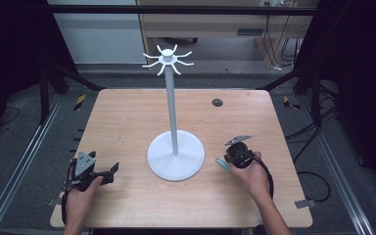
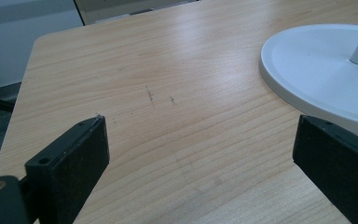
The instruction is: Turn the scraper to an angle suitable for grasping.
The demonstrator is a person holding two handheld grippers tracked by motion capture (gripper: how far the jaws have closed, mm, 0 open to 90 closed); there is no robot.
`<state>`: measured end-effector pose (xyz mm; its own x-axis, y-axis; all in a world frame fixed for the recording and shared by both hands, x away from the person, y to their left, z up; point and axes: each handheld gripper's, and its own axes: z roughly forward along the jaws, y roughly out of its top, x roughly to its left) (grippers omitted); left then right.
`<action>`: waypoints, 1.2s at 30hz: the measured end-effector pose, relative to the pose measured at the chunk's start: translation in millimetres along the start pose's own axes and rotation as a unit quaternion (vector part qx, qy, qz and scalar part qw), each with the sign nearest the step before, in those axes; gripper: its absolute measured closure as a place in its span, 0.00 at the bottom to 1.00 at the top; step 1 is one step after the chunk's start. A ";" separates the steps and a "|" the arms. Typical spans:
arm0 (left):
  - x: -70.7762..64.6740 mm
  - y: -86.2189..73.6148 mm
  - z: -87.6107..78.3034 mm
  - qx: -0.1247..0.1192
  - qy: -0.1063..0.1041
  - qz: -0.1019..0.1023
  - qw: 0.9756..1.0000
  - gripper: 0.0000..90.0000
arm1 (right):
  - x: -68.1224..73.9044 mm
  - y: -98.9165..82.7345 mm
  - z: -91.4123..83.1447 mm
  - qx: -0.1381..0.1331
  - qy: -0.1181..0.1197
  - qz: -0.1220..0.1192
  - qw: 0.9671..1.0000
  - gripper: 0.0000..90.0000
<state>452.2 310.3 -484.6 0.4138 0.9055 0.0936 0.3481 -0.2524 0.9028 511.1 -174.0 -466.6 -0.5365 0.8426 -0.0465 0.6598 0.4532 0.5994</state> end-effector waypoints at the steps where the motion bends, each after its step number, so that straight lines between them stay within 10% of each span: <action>1: -0.1 0.0 0.2 0.000 0.000 0.000 1.000 0.03 | 0.3 0.2 1.0 0.002 0.000 -0.001 1.000 1.00; 26: -3.8 0.6 2.0 0.004 -0.004 0.009 1.000 0.04 | 0.3 1.9 17.3 0.029 0.002 -0.006 1.000 1.00; 36: -3.1 0.5 1.6 0.005 -0.004 0.009 1.000 0.04 | 22.3 3.9 9.9 0.038 0.035 -0.039 0.998 1.00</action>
<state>452.4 306.8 -485.2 0.4262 0.8983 0.1070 0.3494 -0.2725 0.8965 506.9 -150.6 -473.3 -0.6219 0.7824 -0.0337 0.6509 0.5403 0.5333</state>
